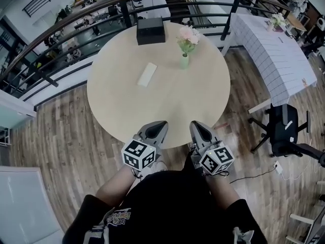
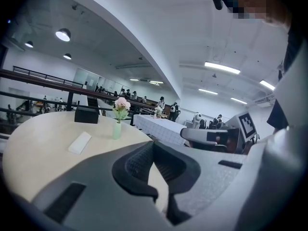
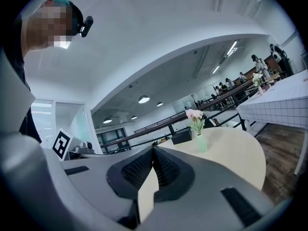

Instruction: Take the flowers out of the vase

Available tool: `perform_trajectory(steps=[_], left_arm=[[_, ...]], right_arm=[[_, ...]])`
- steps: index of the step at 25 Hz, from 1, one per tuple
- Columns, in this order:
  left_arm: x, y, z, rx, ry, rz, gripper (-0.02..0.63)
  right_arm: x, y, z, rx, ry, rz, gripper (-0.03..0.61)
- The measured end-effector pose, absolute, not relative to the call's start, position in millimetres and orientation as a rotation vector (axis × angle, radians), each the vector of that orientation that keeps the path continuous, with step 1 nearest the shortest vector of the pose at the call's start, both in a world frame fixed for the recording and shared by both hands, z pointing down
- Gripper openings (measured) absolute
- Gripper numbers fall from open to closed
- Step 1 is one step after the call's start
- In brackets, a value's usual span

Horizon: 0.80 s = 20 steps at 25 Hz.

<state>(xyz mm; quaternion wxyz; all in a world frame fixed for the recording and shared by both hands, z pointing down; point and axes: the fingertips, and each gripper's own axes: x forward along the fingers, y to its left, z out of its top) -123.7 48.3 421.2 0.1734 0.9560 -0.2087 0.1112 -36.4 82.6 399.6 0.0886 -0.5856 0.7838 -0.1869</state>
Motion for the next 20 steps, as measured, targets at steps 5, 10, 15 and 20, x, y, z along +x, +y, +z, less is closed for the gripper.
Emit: perform_trajectory(steps=[5, 10, 15, 20], left_arm=[[-99, 21, 422, 2.679, -0.691, 0.300, 0.008], [-72, -9, 427, 2.664, -0.763, 0.307, 0.008], [-51, -43, 435, 2.642, -0.821, 0.308, 0.008], [-29, -75, 448, 2.631, -0.873, 0.298, 0.008]], right_arm=[[-7, 51, 401, -1.678, 2.397, -0.567, 0.021], [28, 9, 407, -1.640, 2.440, -0.574, 0.021], [58, -31, 414, -1.625, 2.463, -0.576, 0.021], [81, -68, 422, -1.614, 2.492, -0.564, 0.021]])
